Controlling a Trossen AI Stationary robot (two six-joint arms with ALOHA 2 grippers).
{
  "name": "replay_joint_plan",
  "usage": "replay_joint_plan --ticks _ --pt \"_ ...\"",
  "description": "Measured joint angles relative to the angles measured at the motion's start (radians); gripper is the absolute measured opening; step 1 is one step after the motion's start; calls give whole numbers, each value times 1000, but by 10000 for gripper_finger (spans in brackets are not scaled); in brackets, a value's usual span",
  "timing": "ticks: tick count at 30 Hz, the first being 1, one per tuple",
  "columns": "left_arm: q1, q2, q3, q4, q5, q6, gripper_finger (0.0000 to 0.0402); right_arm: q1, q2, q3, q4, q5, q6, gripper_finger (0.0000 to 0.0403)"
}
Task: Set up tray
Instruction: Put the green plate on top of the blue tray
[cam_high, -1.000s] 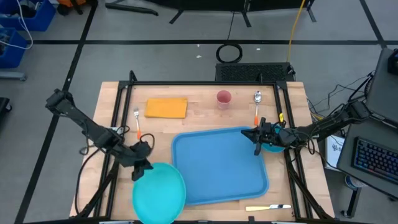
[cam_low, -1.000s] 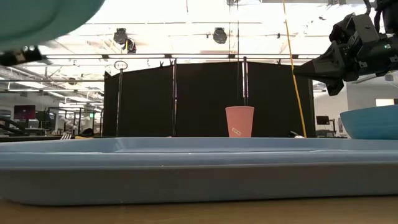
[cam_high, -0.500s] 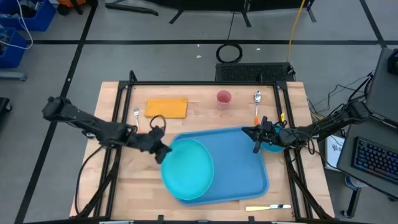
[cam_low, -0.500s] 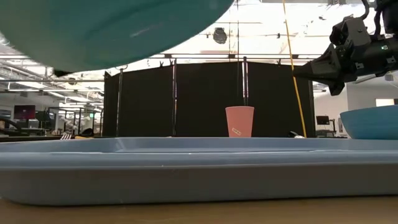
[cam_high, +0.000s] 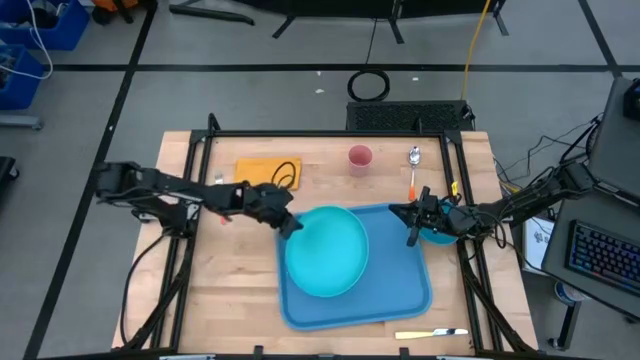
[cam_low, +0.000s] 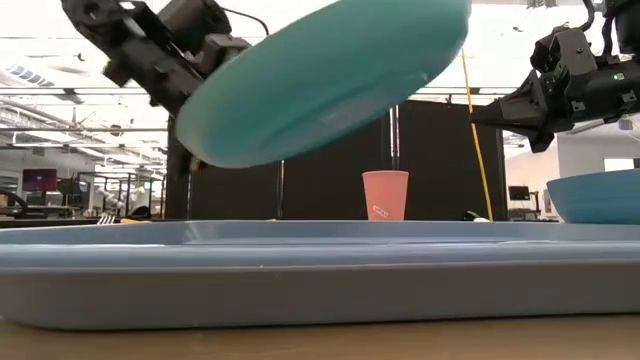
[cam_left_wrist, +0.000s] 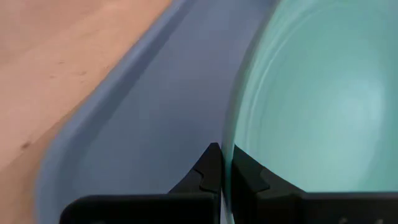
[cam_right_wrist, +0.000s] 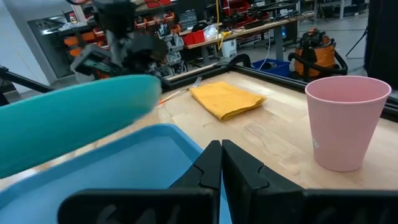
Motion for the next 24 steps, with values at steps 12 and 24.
replay_joint_plan --ticks 12,24 --pt "17 263 315 -310 58 127 7 0 0 0 -7 -2 0 4" --pt "21 399 502 -471 2 189 7 0 0 0 -15 -6 2 4"
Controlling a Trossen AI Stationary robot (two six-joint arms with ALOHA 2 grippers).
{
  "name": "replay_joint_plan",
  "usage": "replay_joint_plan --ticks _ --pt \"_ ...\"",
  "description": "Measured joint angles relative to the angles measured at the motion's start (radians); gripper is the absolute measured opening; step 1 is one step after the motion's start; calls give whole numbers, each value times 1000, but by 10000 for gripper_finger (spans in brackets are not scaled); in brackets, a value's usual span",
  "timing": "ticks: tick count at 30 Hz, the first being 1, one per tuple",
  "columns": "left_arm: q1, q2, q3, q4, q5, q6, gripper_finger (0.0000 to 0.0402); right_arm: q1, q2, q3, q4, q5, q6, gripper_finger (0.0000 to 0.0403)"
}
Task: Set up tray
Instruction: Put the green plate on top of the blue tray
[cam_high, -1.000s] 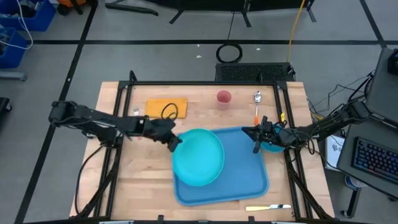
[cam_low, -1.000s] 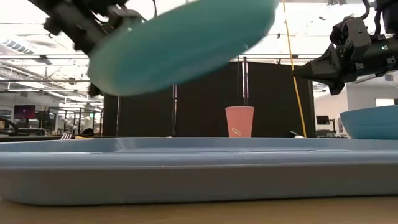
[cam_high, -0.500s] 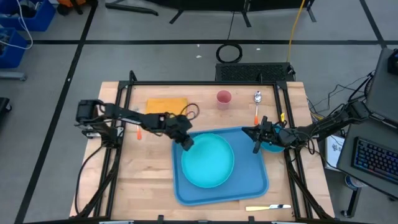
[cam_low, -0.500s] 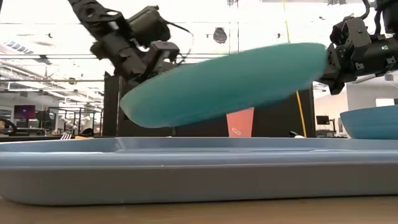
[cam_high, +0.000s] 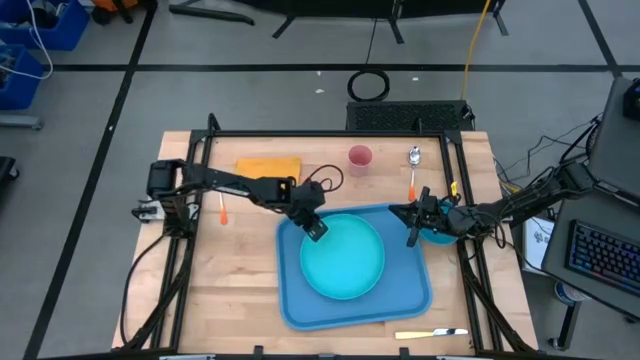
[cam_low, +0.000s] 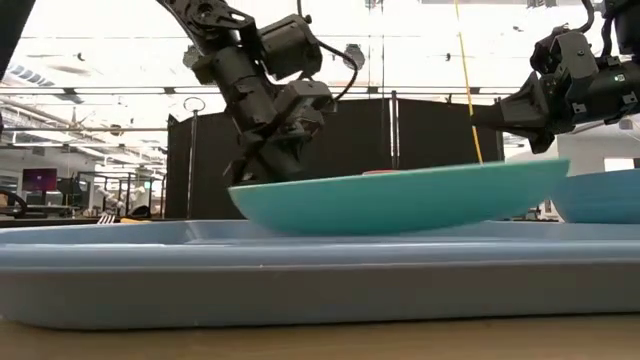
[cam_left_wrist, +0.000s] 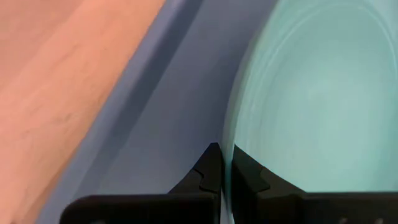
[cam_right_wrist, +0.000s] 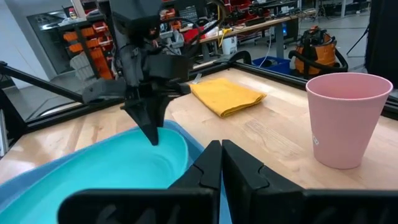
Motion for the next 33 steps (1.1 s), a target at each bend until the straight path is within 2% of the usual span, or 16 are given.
replay_joint_plan --ticks 10,17,22,26,33 --pt "8 62 7 10 33 -9 7 0 1 0 -8 0 4 4" --pt "6 62 7 52 37 -30 15 0 1 0 -8 1 3 4" --pt "-7 62 7 60 46 -34 7 0 1 0 -8 1 3 4" --pt "-14 62 7 63 42 -44 20 0 1 0 -8 2 4 4" --pt "-14 62 7 67 28 -34 10 0 1 0 -8 3 4 4"
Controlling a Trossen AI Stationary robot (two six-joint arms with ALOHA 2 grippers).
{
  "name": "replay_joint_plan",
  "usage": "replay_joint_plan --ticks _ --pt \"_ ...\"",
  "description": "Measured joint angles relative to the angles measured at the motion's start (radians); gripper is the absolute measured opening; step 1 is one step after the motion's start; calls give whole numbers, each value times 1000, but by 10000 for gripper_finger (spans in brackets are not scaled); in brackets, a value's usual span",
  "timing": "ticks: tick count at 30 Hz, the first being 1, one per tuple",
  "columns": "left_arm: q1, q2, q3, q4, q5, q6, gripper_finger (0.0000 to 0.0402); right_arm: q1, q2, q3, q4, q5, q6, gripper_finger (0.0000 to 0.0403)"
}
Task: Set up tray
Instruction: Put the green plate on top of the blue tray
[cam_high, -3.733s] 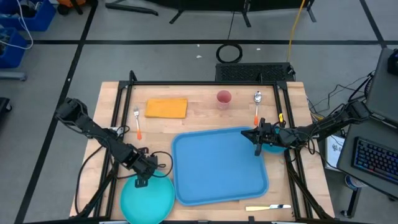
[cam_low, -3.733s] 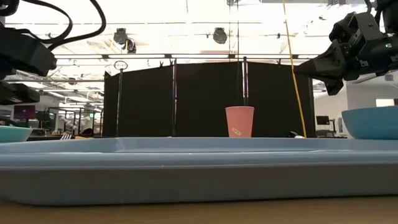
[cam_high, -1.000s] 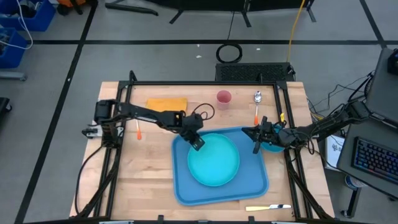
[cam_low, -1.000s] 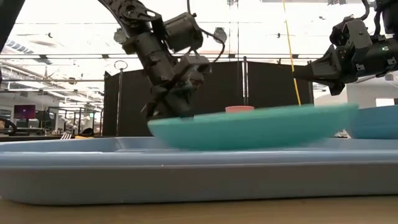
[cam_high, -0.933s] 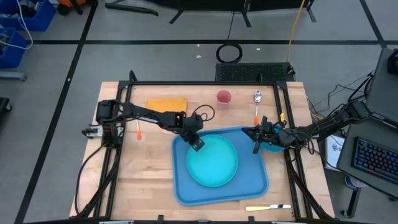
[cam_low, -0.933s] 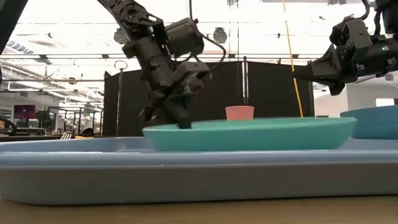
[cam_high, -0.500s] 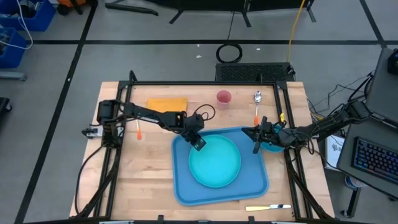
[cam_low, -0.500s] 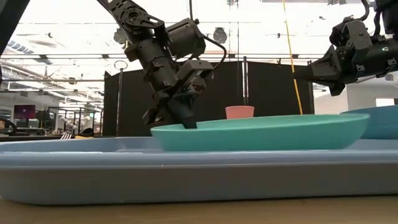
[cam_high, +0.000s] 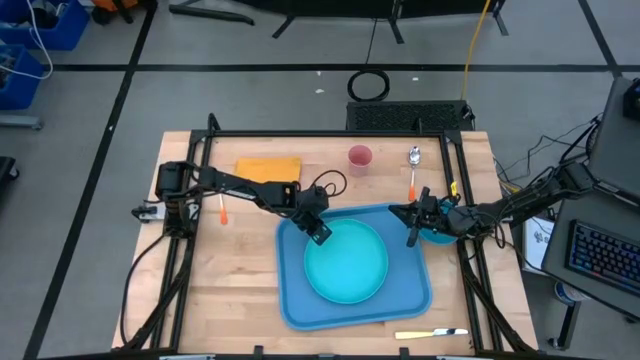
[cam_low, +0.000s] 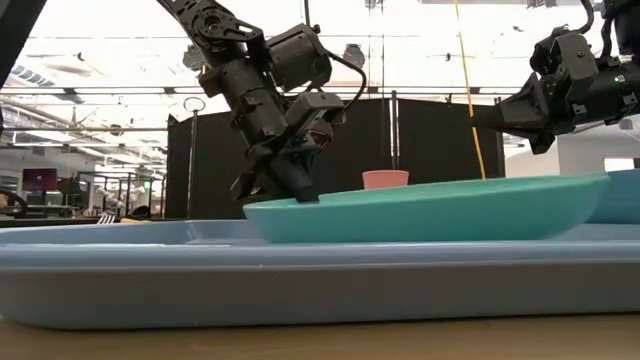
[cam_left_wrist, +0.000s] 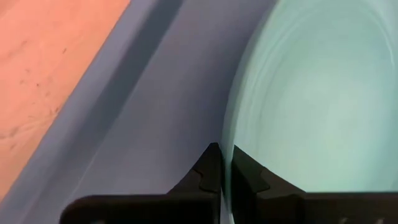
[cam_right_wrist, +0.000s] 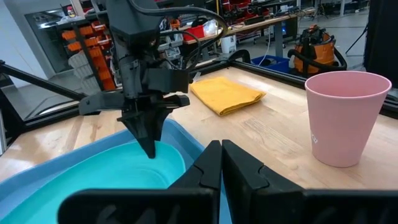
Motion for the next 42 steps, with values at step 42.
replay_joint_plan --ticks 42 --pt "-13 -31 -1 17 31 18 88 0 0 0 -8 -1 8 4"
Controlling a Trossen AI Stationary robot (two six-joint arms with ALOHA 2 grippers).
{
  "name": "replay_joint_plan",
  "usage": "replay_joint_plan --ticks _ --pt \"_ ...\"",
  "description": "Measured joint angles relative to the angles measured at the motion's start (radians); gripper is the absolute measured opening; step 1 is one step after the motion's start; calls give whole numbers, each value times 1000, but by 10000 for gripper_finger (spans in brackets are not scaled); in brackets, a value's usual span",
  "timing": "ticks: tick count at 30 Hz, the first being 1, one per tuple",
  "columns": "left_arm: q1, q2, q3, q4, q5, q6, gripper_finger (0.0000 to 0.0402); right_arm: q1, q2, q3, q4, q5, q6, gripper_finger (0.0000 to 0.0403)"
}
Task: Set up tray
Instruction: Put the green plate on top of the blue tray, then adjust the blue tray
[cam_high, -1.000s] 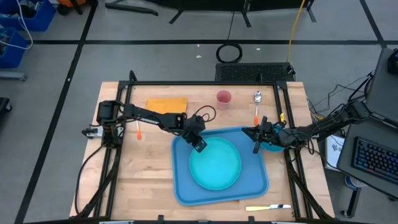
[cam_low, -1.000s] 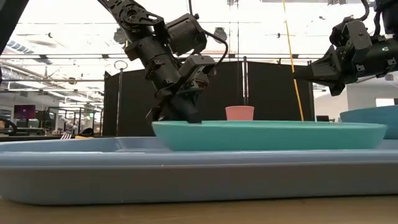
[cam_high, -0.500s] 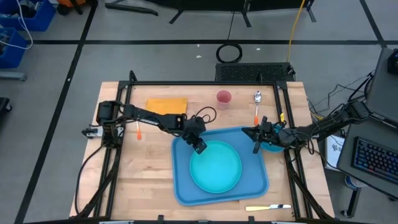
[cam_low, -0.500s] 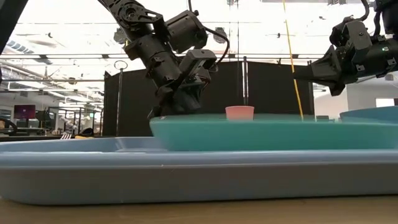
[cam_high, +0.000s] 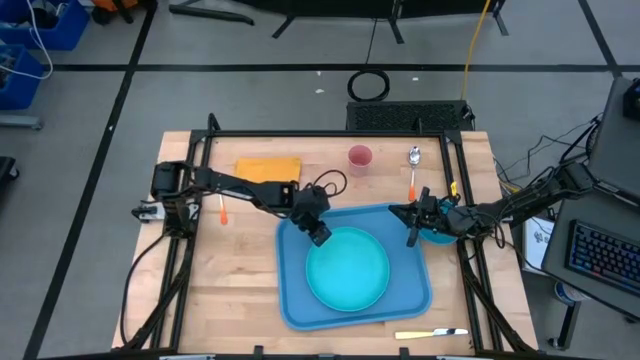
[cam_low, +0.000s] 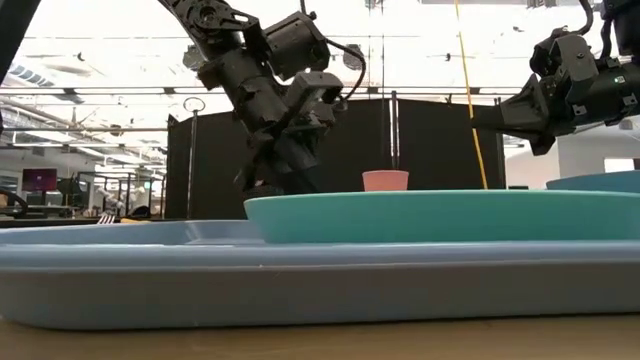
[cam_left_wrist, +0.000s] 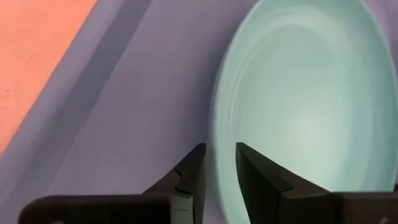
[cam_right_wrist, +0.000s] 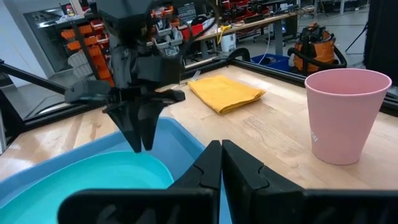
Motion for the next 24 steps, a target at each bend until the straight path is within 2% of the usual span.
replay_joint_plan --ticks 5,13,16,19,22,24 --pt "-15 -69 1 -178 -23 17 88 0 7 0 -13 -2 15 4" --pt "-146 -165 0 -539 -272 20 88 0 37 0 -16 -2 45 4" --pt "-211 -169 0 -525 -312 71 85 0 44 0 -17 -2 56 4" --pt "-263 -156 0 -475 -308 136 58 0 45 0 -10 -2 64 4" --pt "-290 -138 0 -473 -305 120 13 0 45 0 7 -2 64 4" --pt "-295 -129 0 -487 -306 80 8 0 45 0 10 -2 63 4"
